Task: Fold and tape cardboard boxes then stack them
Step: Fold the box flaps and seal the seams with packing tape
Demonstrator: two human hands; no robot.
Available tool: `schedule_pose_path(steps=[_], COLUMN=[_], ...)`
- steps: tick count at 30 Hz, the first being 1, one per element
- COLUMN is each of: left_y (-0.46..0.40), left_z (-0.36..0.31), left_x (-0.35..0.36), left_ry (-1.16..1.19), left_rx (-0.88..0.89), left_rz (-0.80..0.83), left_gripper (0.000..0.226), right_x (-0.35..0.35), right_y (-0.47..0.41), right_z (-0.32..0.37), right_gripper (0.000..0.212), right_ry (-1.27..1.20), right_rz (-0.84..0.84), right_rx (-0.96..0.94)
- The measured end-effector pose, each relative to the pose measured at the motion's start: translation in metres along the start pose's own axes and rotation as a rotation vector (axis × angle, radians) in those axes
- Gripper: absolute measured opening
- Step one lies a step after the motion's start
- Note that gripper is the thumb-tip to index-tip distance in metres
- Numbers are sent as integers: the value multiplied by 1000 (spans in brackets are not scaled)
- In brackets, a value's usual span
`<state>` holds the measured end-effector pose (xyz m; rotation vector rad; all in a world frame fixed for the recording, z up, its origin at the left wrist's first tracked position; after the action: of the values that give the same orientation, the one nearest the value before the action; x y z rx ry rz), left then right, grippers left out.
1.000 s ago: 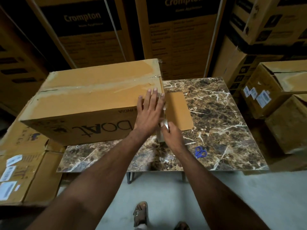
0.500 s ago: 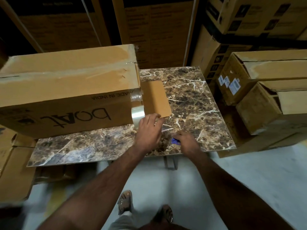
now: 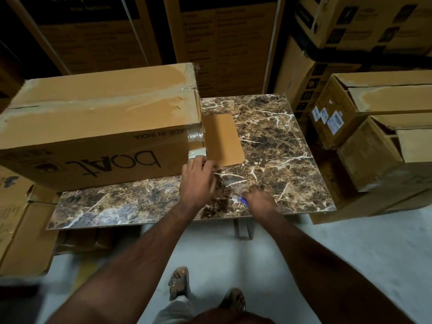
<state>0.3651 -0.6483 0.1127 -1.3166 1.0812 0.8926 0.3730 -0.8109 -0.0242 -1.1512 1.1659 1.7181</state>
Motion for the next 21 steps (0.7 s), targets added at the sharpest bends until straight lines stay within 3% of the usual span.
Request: schedule_pose_path(steps=[4,7,12,16,21], left_y=[1,5,-1,-9,-9], left_z=[16,36,68,84,87], left_x=[-5,-2,4,32,48], left_ry=[31,93,523,879,1075], left_rx=[-80,-223,-641,-927,-936], left_rz=[-52,-82,-138,12,94], left_gripper=[29,21,27,32,16], right_x=[0,1,-52,-111,-147], right_y=[8,13,-14,-49,-71], right_z=[-4,-11,-10,4,27], right_gripper=[56,51,36,33,31], right_ry=[-64,-303,-727,-673,-551], right_rz=[-44,-52,-132,36,396], right_rx=[26,86,15,-100,-142])
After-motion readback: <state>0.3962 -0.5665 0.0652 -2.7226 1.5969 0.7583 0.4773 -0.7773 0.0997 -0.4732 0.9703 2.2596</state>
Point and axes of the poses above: each hand's wrist, its own y-axis away from the middle knuckle, its own x-axis out of the palm, z = x × y, the point moved 10 cm from there along -y, towards the middle knuckle, and after that the axes turned 14 degrees about -y, right-handed, at the moved point
